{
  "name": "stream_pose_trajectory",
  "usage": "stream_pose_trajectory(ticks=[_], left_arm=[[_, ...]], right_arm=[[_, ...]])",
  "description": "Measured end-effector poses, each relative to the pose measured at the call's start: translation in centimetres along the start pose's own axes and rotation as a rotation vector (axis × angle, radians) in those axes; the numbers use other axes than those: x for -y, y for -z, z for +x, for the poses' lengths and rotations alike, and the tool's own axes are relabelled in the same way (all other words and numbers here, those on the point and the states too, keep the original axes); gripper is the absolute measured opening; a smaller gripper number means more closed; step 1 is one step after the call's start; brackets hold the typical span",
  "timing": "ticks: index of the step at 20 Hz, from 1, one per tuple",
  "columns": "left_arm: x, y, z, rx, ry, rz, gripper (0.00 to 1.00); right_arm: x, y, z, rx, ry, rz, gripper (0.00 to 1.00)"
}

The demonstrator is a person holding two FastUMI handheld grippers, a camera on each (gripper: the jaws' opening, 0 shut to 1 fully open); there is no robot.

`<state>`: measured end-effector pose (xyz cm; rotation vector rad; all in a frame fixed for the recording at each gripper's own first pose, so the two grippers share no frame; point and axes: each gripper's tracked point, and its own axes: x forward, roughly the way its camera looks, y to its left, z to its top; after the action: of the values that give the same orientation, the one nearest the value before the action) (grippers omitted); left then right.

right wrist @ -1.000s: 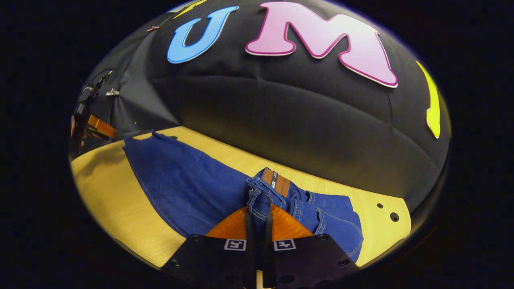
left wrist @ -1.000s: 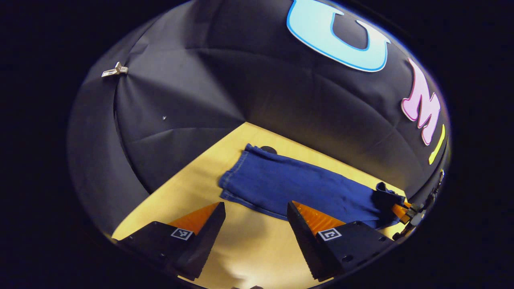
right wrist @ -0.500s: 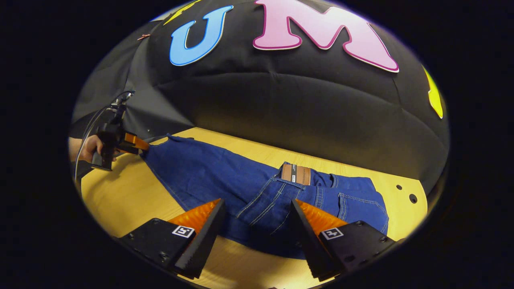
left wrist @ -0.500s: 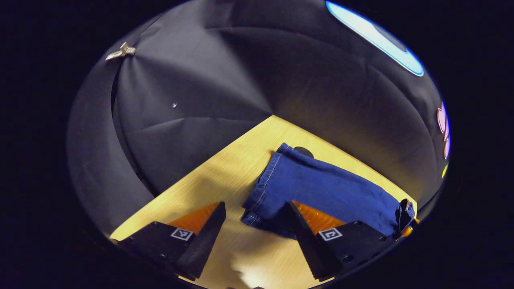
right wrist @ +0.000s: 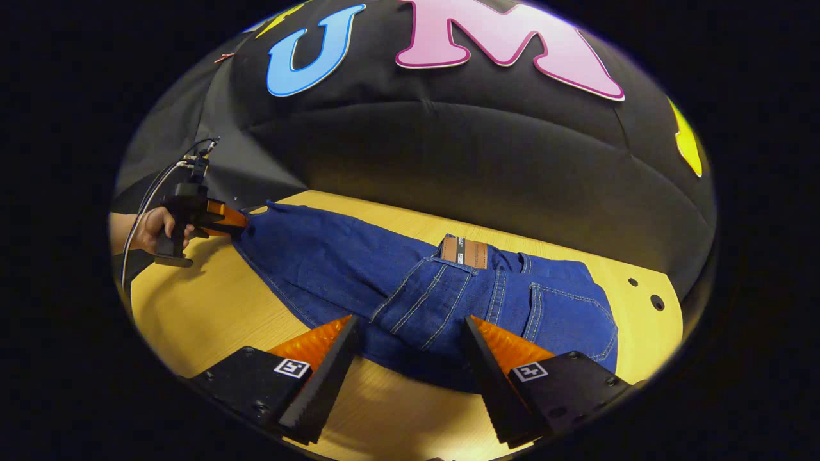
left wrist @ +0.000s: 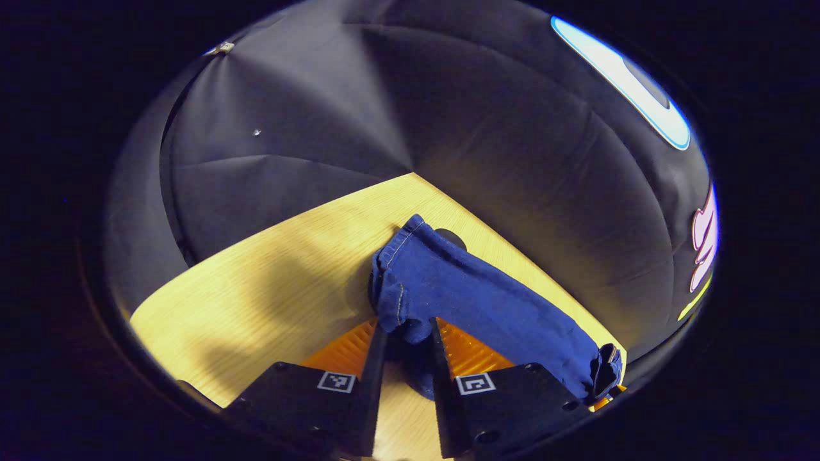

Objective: Grasp the waist and the cuffs of the jeans and fold them to make the two legs overlap; first hold the waist and fold one-third of the jeans toward the cuffs, then hold the cuffs and fold the remaining one-third in the same direction to finish folding.

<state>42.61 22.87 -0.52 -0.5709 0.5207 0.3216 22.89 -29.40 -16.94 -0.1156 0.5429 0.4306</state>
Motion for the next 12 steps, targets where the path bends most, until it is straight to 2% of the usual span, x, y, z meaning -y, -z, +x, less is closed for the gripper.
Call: stream_pose_trajectory(ticks=[1,2,7,12], left_arm=[[0.3,0.0,0.3,0.006,0.015,-0.008,0.39],[0.4,0.1,0.5,0.008,0.019,-0.003,0.36],[1.3,-0.6,0.9,0.043,0.027,0.028,0.07],[5.5,-4.3,-1.8,0.137,0.103,0.108,0.06]], right_arm=[[0.1,0.1,-0.2,0.000,0.003,0.001,0.98],[0.3,0.2,-0.4,-0.002,0.007,0.002,0.98],[2.7,-0.1,-2.3,0.008,0.070,0.034,0.98],[7.4,-1.4,-6.0,0.042,0.167,0.059,0.98]])
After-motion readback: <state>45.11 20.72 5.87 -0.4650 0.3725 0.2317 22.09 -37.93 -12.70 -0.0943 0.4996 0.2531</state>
